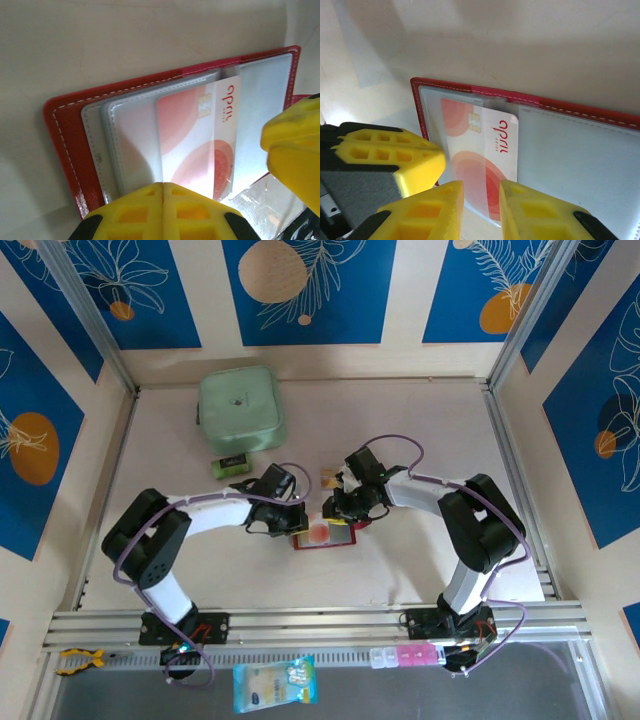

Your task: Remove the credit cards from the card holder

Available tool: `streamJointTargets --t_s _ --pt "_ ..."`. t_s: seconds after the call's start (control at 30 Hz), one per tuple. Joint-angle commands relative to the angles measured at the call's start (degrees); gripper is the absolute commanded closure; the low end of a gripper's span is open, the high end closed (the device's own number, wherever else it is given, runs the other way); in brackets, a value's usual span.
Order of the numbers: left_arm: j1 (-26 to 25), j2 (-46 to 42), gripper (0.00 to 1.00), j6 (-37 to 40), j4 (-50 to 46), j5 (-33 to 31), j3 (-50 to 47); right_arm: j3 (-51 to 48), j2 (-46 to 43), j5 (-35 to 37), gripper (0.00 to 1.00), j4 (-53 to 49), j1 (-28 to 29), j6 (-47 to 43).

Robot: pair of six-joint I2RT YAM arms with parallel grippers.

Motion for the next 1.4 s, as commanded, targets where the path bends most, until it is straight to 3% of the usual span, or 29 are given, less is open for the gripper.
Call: streamJointTargets --t_s 0.0,1.0,1.37 --pt "-0.43 0.99 0.99 1.37 -0.33 0.88 0.35 -0.60 0.66 -2.07 0.73 -0.14 -0.25 0.19" --pt "-0.18 1.43 1.00 1.35 -1.24 -0.41 -1.34 -1.93 2.53 -1.78 0.70 -0.09 -0.97 -0.79" --pt "-0.19 1.77 1.00 1.20 -1.15 -0.23 -1.27 -3.83 2.53 -7.72 0.74 5.82 -1.14 1.58"
